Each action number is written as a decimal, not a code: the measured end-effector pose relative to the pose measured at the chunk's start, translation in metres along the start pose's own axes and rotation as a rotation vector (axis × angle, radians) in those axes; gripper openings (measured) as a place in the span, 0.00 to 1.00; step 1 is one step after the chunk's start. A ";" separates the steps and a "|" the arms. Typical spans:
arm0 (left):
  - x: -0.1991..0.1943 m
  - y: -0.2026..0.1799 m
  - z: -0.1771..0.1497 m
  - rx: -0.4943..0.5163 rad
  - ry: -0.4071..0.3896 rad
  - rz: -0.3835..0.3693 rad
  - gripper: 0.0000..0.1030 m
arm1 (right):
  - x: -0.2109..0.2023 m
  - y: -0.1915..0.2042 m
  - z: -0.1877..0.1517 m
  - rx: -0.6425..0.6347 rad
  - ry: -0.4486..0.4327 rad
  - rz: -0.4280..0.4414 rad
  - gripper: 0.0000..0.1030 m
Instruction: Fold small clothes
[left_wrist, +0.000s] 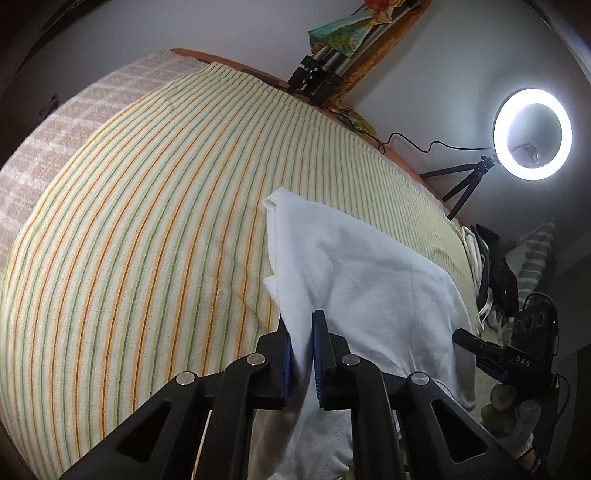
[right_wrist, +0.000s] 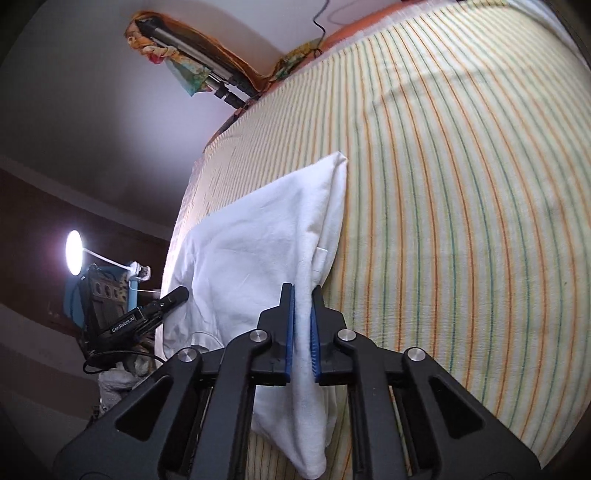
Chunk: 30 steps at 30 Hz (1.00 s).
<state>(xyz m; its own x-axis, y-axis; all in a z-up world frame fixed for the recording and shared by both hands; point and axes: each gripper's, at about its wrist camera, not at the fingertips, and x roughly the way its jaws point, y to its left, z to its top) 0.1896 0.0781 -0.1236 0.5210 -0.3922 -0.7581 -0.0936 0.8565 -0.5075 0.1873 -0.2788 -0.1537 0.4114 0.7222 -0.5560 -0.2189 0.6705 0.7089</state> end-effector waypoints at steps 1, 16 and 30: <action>-0.003 -0.004 0.000 0.016 -0.010 0.005 0.06 | -0.003 0.006 0.000 -0.020 -0.008 -0.012 0.08; -0.034 -0.059 -0.012 0.176 -0.094 -0.020 0.05 | -0.033 0.058 0.004 -0.200 -0.089 -0.075 0.07; -0.023 -0.133 -0.018 0.249 -0.090 -0.125 0.05 | -0.099 0.061 0.012 -0.264 -0.178 -0.156 0.07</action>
<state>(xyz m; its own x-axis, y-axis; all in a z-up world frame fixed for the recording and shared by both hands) 0.1754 -0.0332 -0.0461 0.5896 -0.4778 -0.6512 0.1812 0.8639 -0.4699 0.1436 -0.3114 -0.0496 0.6008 0.5820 -0.5480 -0.3524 0.8081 0.4719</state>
